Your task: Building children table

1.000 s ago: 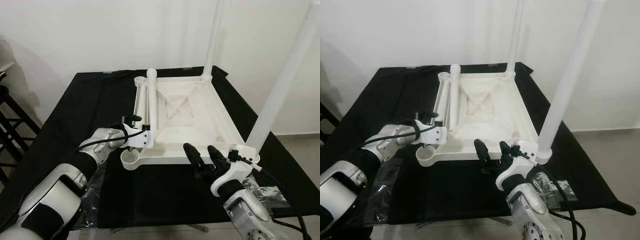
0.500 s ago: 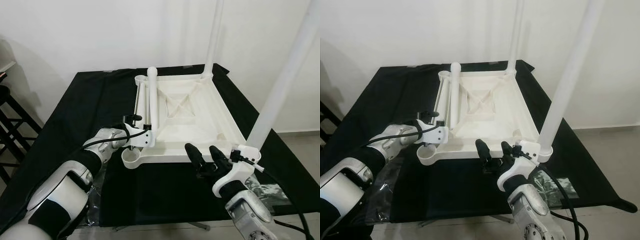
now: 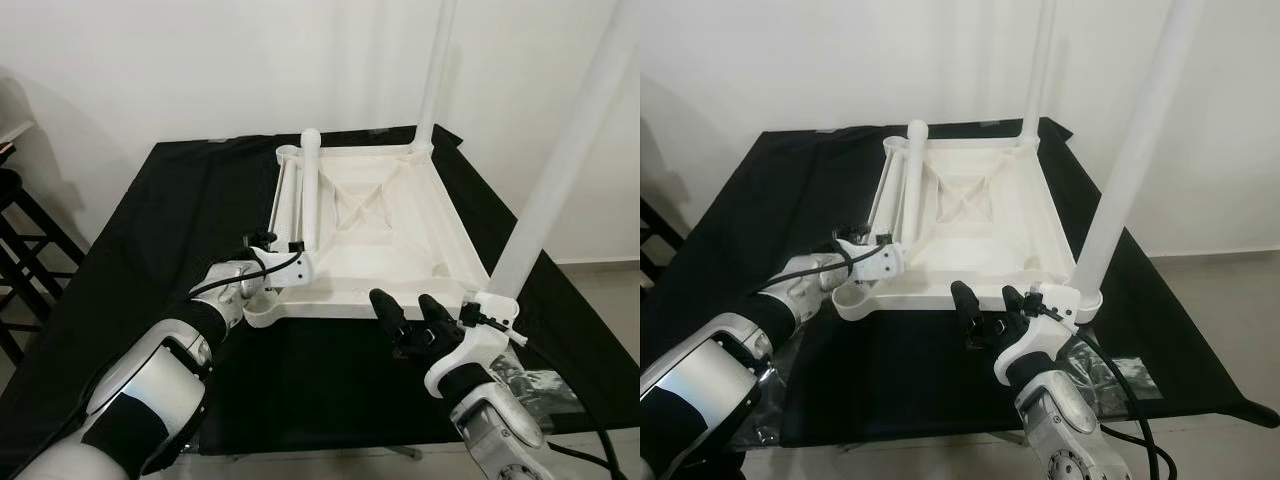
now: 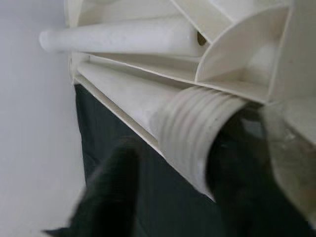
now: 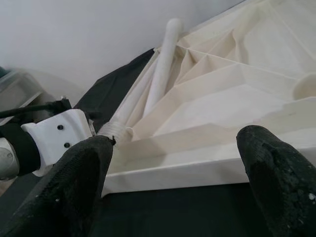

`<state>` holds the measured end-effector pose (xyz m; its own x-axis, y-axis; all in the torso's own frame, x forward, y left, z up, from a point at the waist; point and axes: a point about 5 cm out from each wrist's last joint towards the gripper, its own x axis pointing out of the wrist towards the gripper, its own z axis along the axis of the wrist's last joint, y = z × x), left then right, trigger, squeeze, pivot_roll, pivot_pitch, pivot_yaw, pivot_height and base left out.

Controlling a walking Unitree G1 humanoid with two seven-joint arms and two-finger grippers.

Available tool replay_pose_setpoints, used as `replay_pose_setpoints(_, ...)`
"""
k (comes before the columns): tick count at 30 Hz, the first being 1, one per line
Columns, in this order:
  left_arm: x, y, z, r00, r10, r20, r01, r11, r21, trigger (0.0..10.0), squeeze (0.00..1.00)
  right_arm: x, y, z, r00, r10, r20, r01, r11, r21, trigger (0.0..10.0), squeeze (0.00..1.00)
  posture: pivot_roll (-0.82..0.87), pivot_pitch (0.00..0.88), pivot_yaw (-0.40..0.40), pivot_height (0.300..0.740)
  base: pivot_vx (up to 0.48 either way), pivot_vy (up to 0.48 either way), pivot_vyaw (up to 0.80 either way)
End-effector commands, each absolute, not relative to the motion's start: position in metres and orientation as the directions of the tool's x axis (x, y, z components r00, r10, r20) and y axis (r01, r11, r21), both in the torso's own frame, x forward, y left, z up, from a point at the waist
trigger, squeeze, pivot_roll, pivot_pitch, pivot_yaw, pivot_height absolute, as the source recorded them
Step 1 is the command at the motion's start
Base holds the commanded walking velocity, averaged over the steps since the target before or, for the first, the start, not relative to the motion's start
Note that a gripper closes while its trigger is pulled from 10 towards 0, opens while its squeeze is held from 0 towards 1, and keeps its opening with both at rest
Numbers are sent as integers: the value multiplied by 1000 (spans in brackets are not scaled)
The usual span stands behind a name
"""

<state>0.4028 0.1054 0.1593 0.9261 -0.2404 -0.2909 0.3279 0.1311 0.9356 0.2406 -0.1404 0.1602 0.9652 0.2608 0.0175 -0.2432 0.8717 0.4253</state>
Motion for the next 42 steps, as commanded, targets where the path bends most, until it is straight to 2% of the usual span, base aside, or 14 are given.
replay_pose_setpoints(1,406,112,167,947,-207,-246,276,134,952,0,0,239,-137,164,960,277,29,-262,863,431,10000,0,-186,78,43,740,0,0,0)
replay_pose_setpoints(13,406,114,166,959,-199,-202,233,148,961,0,0,240,-138,163,961,276,28,-261,864,430,10000,0,-194,63,42,740,0,0,0)
replay_pose_setpoints(22,413,122,193,978,-196,-69,122,271,955,0,0,247,-138,159,961,275,24,-259,867,425,10000,0,-193,23,40,740,0,0,0)
replay_pose_setpoints(24,417,133,221,981,-190,41,43,417,908,0,0,250,-139,158,960,277,32,-263,862,433,10000,0,-184,6,37,740,0,0,0)
replay_pose_setpoints(25,417,133,221,981,-190,41,43,417,908,0,0,250,-139,158,960,277,32,-263,862,433,10000,0,-184,6,37,740,0,0,0)
replay_pose_setpoints(26,416,146,247,970,-195,142,-6,569,822,0,0,253,-141,158,959,280,39,-268,855,443,10000,0,-177,0,34,740,0,0,0)
replay_pose_setpoints(28,415,149,254,966,-197,168,-14,607,795,0,0,254,-141,158,959,281,41,-269,854,446,10000,0,-177,0,34,740,0,0,0)
replay_pose_setpoints(30,411,163,266,957,-189,219,-3,749,662,0,0,255,-141,158,958,284,42,-272,852,447,10000,0,-168,0,30,740,0,0,0)
replay_pose_setpoints(31,411,163,266,957,-189,219,-3,749,662,0,0,255,-141,158,958,284,42,-272,852,447,10000,0,-168,0,30,740,0,0,0)
replay_pose_setpoints(32,405,177,272,949,-184,255,22,848,530,0,0,257,-142,157,957,286,42,-274,851,449,10000,0,-167,0,28,740,0,0,0)
replay_pose_setpoints(35,402,182,272,946,-188,263,38,873,486,0,0,258,-142,157,957,286,42,-274,851,449,10000,0,-167,0,28,740,0,0,0)
replay_pose_setpoints(38,387,186,276,903,-255,345,154,943,294,0,0,260,-143,157,957,289,39,-274,848,454,10000,0,-153,0,16,740,0,0,0)
replay_pose_setpoints(41,387,186,276,903,-255,345,154,943,294,0,0,260,-143,157,957,289,39,-274,848,454,10000,0,-153,0,16,740,0,0,0)
replay_pose_setpoints(42,377,186,278,869,-295,397,233,952,196,0,0,262,-143,159,951,306,52,-295,836,462,10000,0,-146,0,12,740,0,0,0)
